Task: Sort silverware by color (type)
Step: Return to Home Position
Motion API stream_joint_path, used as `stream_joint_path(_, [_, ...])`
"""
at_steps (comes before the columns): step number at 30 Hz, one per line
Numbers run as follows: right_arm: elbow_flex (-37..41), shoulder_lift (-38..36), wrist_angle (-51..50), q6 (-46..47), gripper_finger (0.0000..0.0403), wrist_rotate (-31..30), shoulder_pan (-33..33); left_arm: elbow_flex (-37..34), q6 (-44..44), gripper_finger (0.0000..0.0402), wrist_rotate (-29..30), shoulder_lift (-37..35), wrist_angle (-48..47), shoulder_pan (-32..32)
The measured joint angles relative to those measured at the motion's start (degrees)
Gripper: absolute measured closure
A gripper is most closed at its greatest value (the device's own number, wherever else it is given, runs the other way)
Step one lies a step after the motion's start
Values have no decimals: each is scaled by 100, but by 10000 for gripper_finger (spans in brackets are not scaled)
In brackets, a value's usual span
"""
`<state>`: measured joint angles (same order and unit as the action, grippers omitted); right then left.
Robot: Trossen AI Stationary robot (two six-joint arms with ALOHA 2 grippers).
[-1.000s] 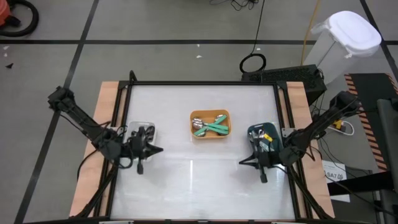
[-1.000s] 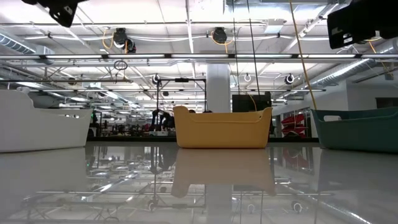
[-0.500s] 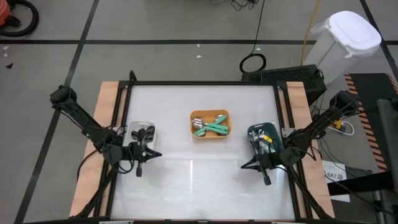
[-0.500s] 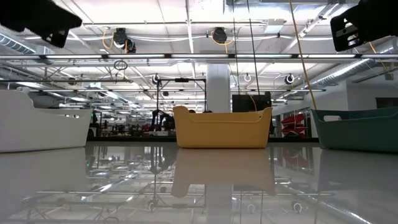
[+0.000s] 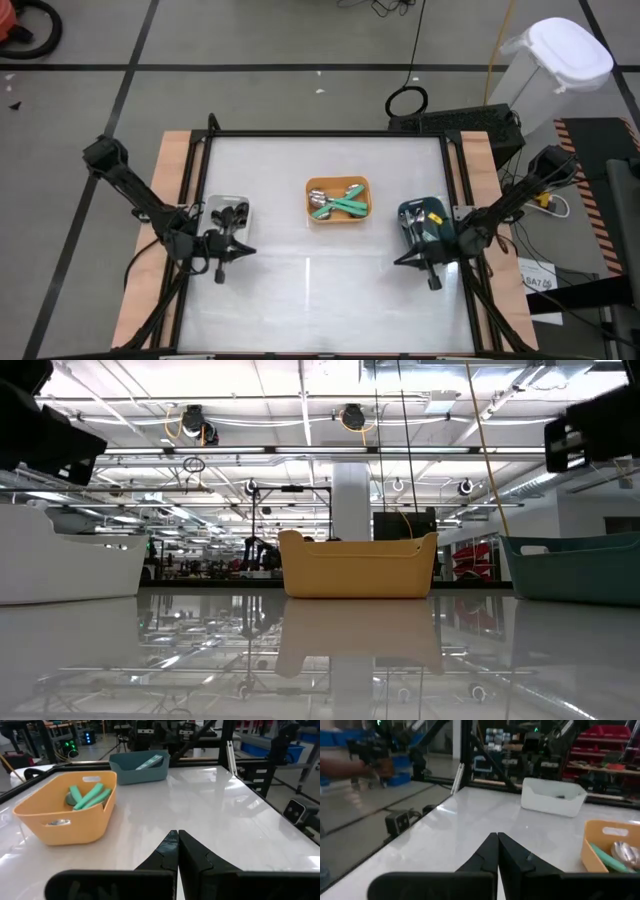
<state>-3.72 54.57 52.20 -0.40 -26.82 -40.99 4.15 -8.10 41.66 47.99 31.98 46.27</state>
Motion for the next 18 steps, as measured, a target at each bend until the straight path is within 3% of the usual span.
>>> stream_joint_path(3, [261, -9, 480, 20, 403, 6, 2, -130, 23, 397, 19, 0, 167, 74])
stream_joint_path(12, [268, -4, 271, -204, 403, 2, 11, -175, 408, 397, 47, -133, 220, 254])
stream_joint_path(18, [276, -2, 67, -74, 403, 146, 11, -175, 949, 397, 312, -668, 120, 506])
